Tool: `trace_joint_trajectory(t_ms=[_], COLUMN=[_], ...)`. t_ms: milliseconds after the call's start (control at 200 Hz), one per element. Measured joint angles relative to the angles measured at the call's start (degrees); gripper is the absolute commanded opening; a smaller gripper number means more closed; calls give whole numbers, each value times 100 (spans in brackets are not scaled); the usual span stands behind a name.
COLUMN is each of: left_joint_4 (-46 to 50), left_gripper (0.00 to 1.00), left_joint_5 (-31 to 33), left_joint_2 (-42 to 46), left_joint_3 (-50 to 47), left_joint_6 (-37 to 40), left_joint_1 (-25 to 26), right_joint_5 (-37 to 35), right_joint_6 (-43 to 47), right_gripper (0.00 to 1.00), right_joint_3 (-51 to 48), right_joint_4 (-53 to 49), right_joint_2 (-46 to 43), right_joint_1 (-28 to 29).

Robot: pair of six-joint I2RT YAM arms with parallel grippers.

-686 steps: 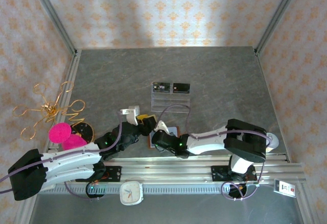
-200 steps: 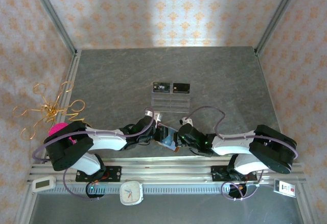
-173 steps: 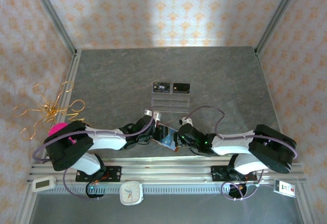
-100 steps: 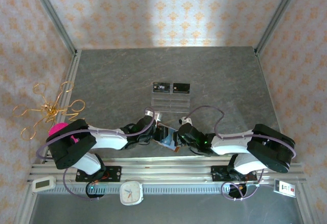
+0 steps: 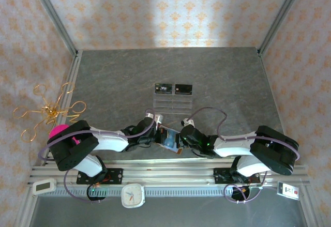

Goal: Take the credit cards out of the card holder

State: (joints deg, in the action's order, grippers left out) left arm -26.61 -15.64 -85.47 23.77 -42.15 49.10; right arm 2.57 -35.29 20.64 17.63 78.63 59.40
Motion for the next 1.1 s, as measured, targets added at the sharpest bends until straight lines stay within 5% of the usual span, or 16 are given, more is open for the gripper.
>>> trace_joint_trajectory(t_ms=[400, 551, 656, 751, 871, 1101], left_joint_4=[87, -52, -142, -240, -245, -271], left_gripper=[0, 23, 30, 27, 0, 0], left_joint_5=[127, -13, -153, -223, -291, -343], left_joint_2=[772, 485, 334, 334, 334, 413], left_joint_3=[-299, -306, -337, -337, -337, -334], left_joint_6=[24, 4, -26, -48, -68, -125], left_joint_1=[-15, -50, -46, -46, -50, -50], right_joint_5=[-17, -15, -15, -15, -17, -22], right_joint_6=[0, 2, 2, 2, 2, 2], right_gripper=[4, 4, 4, 4, 4, 5], right_joint_3=[-2, -2, -2, -2, -2, -2], right_joint_4=[-68, -70, -70, -70, -68, -85], right_joint_2=[-48, -48, -48, -48, -48, -59], right_joint_1=[0, 0, 0, 0, 0, 0])
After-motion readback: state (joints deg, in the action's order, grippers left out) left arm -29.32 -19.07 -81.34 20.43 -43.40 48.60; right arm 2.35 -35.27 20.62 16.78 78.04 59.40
